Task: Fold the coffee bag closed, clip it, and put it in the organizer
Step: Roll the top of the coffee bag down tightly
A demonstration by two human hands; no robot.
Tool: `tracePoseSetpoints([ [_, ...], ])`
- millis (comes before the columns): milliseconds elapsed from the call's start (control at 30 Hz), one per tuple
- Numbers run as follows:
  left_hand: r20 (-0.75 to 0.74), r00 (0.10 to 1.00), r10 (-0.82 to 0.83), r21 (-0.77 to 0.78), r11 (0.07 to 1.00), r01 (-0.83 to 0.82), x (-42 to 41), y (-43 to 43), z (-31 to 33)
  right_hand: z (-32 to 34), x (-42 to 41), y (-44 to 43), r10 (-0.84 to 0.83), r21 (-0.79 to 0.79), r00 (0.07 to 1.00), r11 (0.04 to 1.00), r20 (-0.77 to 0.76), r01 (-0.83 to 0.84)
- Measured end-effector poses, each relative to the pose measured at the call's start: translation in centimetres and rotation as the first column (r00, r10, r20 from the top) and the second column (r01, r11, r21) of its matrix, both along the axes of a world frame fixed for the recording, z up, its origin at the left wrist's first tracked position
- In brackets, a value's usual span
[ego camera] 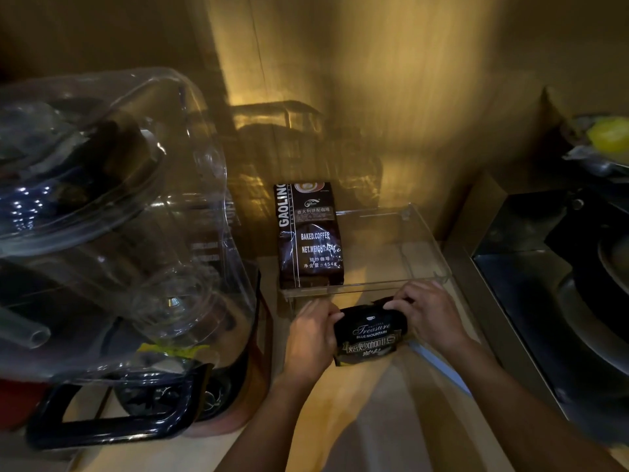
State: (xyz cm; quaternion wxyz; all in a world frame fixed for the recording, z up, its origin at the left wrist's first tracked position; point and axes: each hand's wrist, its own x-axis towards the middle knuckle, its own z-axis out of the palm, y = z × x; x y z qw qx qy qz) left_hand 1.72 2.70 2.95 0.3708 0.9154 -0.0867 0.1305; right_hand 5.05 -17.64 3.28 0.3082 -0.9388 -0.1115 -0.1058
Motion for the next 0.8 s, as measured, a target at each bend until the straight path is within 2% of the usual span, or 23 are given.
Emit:
tracePoseSetpoints([
  [133, -0.011, 1.0, 0.011, -0.024, 1.0, -0.011, 0.1, 0.2, 0.1, 0.1, -0.3, 0.3, -0.043, 0.074, 0.999, 0.996, -0.006, 0.043],
  [300, -0.036, 0.997, 0.067, -0.066, 0.995, -0.069, 0.1, 0.2, 0.1, 0.3, 0.0, -0.5, 0.042, 0.117, 0.999, 0.992, -0.035, -0.037],
  [433, 0.024, 0.997, 0.068, 0.115, 0.991, -0.07, 0.1, 0.1, 0.6, 0.5, -0.1, -0.4, -0.001, 0.159, 0.999, 0.987, -0.046, 0.008],
  [567, 0.052, 0.997, -0.055, 0.301, 0.953, 0.037, 0.3, -1.1, 1.4, 0.8, -0.4, 0.2, -0.024, 0.208, 0.998, 0.977, -0.066, 0.037],
  [733, 0.08, 0.987, -0.138, 0.316, 0.943, 0.107, 0.7, -4.3, 2.2, 1.0, -1.2, 1.7, 0.042, 0.174, 0.999, 0.984, 0.007, -0.042],
  [800, 0.094, 0.984, -0.154, 0.314, 0.942, 0.117, 0.9, -4.9, 2.2, 0.9, -1.4, 1.5, 0.019, 0.179, 1.0, 0.984, 0.002, -0.019],
])
